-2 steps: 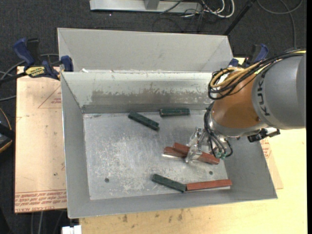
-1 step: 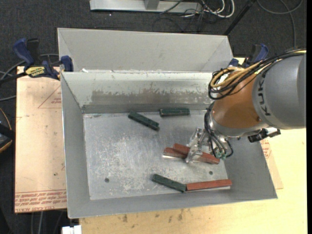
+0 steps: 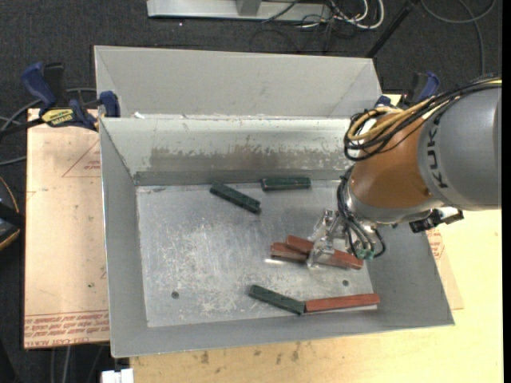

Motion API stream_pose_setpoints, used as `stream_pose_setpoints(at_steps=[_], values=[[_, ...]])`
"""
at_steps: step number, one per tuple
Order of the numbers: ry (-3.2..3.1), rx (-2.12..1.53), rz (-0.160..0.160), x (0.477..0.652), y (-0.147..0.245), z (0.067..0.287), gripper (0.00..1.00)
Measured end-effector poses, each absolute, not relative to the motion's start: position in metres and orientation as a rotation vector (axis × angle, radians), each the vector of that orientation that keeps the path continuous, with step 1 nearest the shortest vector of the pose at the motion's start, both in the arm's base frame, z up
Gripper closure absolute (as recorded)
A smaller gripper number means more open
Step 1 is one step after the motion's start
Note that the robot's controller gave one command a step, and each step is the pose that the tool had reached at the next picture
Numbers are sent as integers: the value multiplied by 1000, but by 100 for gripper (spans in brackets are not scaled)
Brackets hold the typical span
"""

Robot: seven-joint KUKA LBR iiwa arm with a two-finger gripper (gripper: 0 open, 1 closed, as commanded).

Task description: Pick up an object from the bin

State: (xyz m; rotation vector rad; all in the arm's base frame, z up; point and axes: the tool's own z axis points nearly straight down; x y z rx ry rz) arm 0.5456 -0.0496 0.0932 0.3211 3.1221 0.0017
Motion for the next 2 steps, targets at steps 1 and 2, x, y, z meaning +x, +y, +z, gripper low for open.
stream_pose_setpoints(at_steps=[1, 2], values=[[3122, 322, 2, 546, -50, 104, 100], [3128, 322, 1, 545, -50, 114, 100]])
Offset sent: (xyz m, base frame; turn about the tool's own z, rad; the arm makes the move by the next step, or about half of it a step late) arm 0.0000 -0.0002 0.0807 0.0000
